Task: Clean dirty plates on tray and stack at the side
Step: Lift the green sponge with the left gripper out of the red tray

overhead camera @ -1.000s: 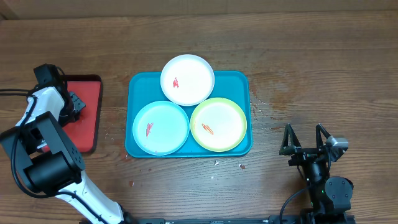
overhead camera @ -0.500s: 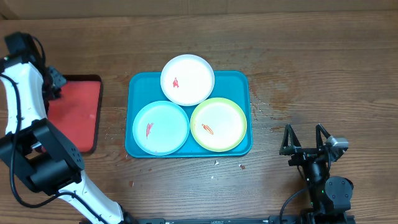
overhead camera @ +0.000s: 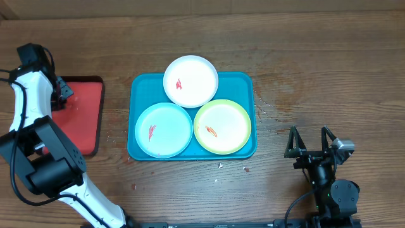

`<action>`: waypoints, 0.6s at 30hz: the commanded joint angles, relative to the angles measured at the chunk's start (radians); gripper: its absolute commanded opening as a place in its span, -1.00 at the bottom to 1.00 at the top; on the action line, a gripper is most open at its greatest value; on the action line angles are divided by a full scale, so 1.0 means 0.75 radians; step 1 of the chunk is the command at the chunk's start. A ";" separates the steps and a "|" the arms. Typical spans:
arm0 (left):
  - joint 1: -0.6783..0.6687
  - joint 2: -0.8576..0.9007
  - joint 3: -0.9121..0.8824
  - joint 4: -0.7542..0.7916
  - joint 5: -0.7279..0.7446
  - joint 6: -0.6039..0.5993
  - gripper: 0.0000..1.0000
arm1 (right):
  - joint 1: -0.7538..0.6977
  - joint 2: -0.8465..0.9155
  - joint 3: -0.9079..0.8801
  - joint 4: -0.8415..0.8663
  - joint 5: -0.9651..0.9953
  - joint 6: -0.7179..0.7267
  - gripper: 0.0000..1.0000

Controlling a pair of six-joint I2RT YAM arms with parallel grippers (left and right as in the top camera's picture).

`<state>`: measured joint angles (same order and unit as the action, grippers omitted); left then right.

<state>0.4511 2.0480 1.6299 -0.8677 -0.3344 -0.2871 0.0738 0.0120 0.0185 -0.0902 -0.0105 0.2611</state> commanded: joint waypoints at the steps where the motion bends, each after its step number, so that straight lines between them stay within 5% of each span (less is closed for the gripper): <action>1: -0.086 -0.052 0.013 0.010 -0.305 0.025 -0.91 | 0.007 -0.012 -0.014 0.008 0.012 -0.005 1.00; 7: -0.281 -0.090 0.012 0.006 -0.617 0.024 -0.92 | 0.007 -0.012 -0.014 0.008 0.013 -0.005 1.00; 18: -0.293 -0.083 -0.153 0.097 -0.667 -0.078 -0.91 | 0.007 -0.012 -0.014 0.008 0.012 -0.005 1.00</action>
<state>0.2070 2.0174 1.5616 -0.8097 -0.7685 -0.3042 0.0738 0.0120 0.0185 -0.0902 -0.0109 0.2607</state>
